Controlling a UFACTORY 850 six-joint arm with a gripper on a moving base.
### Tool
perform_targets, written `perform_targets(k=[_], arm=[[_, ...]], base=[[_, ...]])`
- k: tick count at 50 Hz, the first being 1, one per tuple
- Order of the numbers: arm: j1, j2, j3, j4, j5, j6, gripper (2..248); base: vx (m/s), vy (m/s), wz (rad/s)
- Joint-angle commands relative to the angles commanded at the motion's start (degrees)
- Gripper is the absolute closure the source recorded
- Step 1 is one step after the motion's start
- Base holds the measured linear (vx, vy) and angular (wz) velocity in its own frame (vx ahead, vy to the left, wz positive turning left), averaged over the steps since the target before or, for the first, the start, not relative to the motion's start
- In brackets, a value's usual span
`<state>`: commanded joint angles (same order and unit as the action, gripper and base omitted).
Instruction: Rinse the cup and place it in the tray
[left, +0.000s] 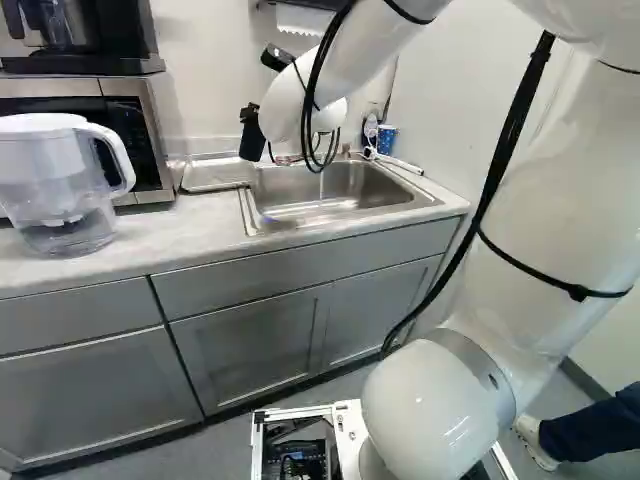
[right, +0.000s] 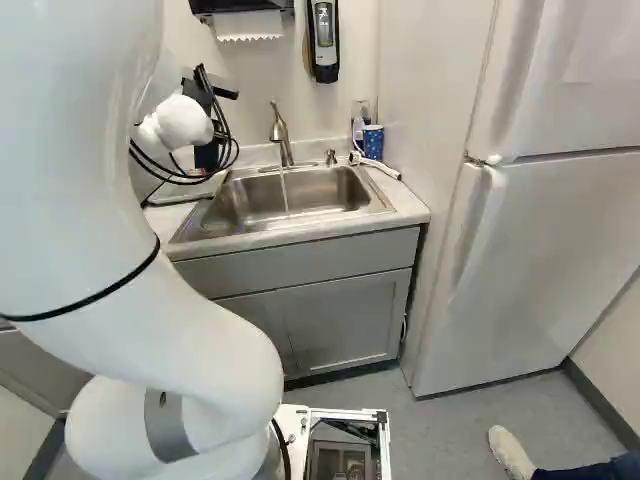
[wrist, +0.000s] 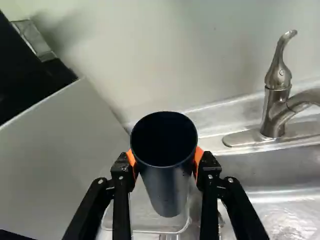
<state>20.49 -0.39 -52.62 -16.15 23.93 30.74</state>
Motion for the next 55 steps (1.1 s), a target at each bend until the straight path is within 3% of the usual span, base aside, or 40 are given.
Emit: perform_targets(k=[21, 41, 55], arm=[[0.0, 0.0, 0.0, 0.0, 0.0, -12.6, 126], [0.0, -0.1, -0.1, 0.0, 0.0, -12.6, 126], [1.1, -3.6, -3.7, 0.0, 0.0, -12.6, 126]], base=[[0.0, 0.0, 0.0], [0.0, 0.0, 0.0], [0.0, 0.0, 0.0]])
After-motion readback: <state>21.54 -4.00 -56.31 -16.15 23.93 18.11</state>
